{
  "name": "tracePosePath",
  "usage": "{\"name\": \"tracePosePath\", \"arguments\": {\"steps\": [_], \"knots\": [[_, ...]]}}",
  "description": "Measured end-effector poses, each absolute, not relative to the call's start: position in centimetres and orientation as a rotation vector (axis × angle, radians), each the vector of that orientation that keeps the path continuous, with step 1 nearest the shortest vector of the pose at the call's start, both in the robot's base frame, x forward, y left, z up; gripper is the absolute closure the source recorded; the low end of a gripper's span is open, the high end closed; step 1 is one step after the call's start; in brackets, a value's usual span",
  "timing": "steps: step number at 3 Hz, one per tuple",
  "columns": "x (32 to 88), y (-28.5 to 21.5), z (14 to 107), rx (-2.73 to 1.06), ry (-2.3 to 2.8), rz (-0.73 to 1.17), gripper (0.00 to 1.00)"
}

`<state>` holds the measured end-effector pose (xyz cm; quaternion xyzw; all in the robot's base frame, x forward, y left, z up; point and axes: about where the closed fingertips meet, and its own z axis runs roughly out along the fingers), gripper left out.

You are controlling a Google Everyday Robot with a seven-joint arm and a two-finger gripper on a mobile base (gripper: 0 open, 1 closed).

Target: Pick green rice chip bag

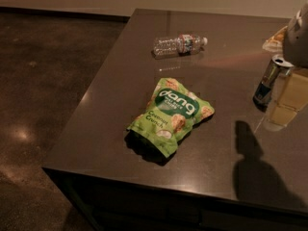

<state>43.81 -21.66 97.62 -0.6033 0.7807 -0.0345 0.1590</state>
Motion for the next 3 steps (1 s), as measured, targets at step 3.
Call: {"name": "tracePosePath", "arguments": {"steps": [3], "knots": [[45.8,-18.5,96.5,-1.803,2.116,0.008,0.00]]}}
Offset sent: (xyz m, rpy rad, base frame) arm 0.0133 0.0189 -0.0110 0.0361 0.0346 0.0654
